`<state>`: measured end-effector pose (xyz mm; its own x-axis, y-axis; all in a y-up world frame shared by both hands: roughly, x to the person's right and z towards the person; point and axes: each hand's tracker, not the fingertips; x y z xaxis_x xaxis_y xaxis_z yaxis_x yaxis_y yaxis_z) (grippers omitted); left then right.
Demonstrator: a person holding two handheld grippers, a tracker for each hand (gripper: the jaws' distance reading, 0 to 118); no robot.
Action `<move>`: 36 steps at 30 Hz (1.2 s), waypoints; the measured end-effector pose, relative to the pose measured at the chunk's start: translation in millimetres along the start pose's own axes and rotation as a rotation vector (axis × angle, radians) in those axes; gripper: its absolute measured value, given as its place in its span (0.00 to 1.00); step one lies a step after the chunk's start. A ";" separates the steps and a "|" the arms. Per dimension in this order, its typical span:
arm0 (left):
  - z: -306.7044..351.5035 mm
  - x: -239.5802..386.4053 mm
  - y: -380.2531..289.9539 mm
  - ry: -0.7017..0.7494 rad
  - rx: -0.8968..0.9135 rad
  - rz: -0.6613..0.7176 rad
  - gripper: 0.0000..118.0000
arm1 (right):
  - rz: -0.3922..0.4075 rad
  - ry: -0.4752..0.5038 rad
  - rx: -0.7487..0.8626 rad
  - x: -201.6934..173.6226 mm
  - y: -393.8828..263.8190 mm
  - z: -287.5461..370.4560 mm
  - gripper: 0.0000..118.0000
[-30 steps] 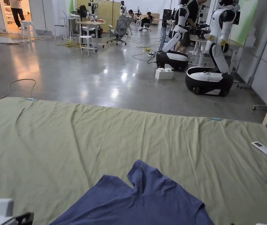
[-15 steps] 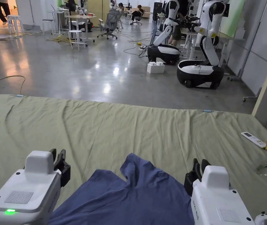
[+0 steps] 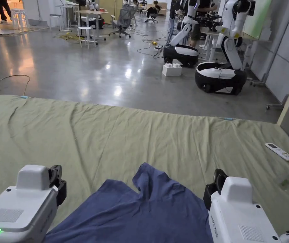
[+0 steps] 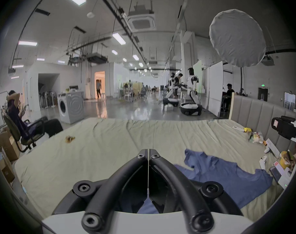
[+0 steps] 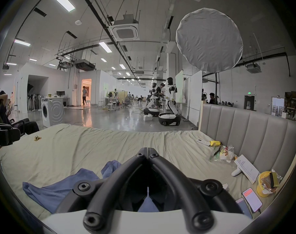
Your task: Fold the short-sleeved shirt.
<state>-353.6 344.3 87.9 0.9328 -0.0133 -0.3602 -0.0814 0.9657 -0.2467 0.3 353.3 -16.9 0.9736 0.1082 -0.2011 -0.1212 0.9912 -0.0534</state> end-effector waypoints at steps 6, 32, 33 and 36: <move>-9.8 -68.2 -31.0 0.073 -0.205 0.061 0.00 | 0.018 0.037 -0.062 -9.7 -13.7 -11.1 0.01; -70.0 -115.0 -142.6 0.206 -0.721 0.226 0.36 | 0.082 0.135 -0.292 -45.3 -71.1 -62.9 0.01; -67.5 -109.3 -142.2 0.208 -0.704 0.207 0.27 | 0.081 0.138 -0.301 -43.7 -73.2 -67.0 0.01; -69.5 -102.7 -143.4 0.174 -0.703 0.166 0.08 | 0.069 0.154 -0.339 -41.5 -77.8 -88.7 0.01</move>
<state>-462.1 189.1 97.8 0.8241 0.0210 -0.5661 -0.4767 0.5654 -0.6731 -47.9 264.9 -91.2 0.9234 0.1358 -0.3591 -0.2682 0.8974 -0.3502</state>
